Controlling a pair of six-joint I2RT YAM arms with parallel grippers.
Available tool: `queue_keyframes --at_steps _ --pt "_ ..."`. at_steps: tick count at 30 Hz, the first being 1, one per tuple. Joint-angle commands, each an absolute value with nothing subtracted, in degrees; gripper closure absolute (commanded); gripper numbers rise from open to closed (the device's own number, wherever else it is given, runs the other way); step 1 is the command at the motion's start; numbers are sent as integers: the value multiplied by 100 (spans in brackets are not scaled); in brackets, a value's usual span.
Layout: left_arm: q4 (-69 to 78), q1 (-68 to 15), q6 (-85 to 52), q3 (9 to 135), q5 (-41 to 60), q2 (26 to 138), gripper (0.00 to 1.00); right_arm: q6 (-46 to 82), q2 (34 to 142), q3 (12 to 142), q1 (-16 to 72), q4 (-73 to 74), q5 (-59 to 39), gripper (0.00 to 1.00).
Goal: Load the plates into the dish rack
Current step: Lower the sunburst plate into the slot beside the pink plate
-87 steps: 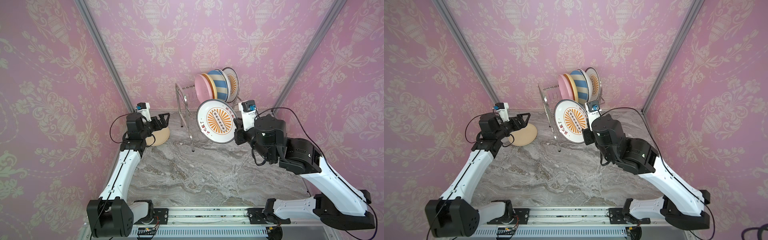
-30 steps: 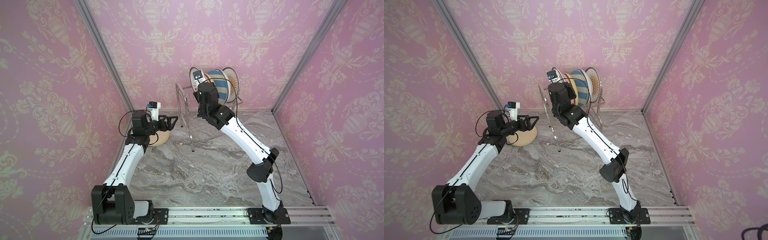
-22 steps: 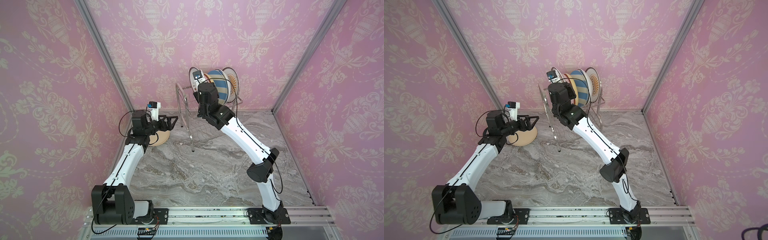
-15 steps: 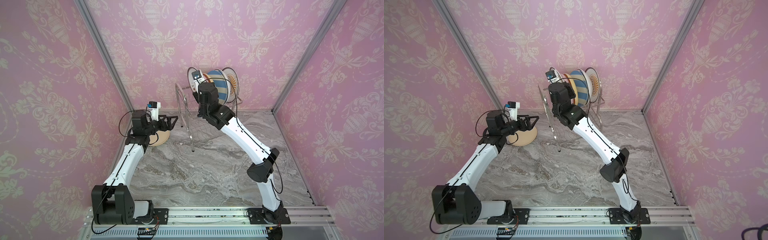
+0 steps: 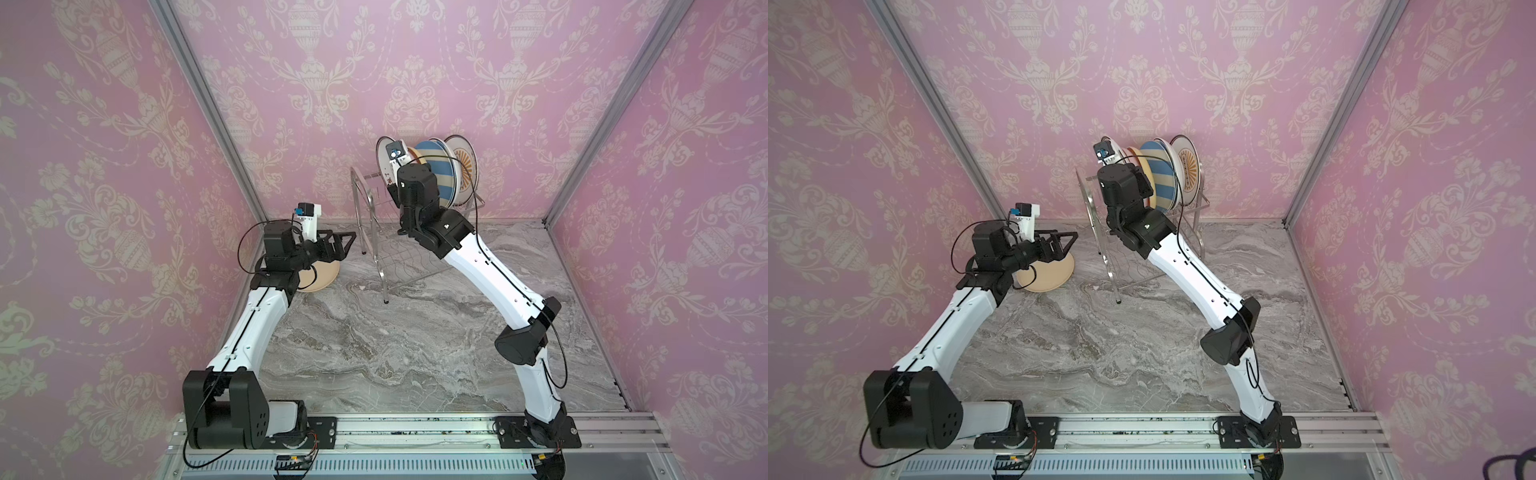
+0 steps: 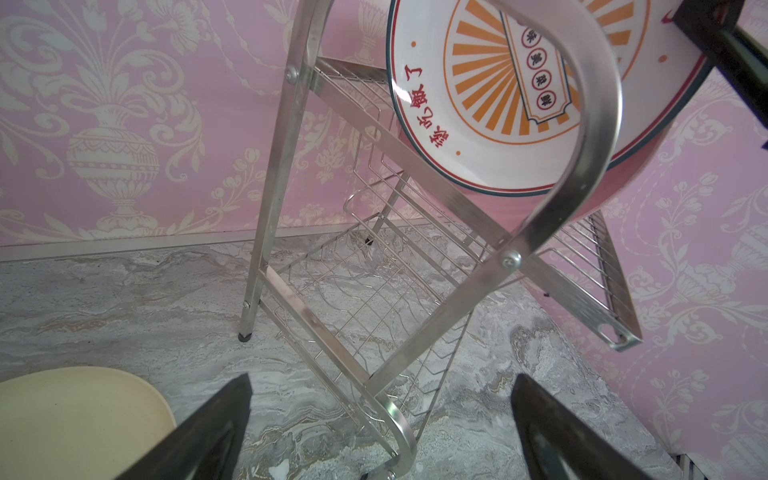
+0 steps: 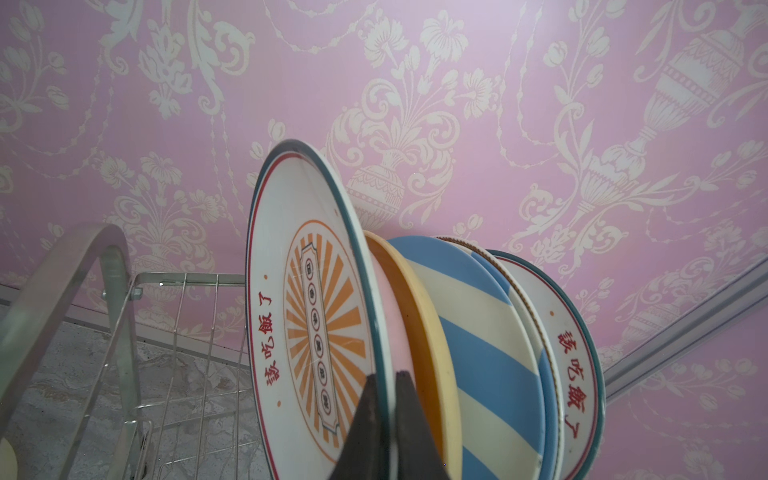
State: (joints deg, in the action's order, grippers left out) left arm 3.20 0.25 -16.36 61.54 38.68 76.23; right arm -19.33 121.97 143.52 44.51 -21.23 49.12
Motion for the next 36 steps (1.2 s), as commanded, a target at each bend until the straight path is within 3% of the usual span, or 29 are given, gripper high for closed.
queue_keyframes --at_steps 1,13,36 --pt "390 53 -1570 6135 3954 7518 1 -1645 12249 14346 4573 -2542 4854 100" --pt "439 53 -1609 6114 3990 7524 1 -2044 12551 14626 4822 -2562 6046 100" --pt "428 54 -1591 6116 3990 7515 1 -3064 12467 14924 4797 -1120 6049 100"
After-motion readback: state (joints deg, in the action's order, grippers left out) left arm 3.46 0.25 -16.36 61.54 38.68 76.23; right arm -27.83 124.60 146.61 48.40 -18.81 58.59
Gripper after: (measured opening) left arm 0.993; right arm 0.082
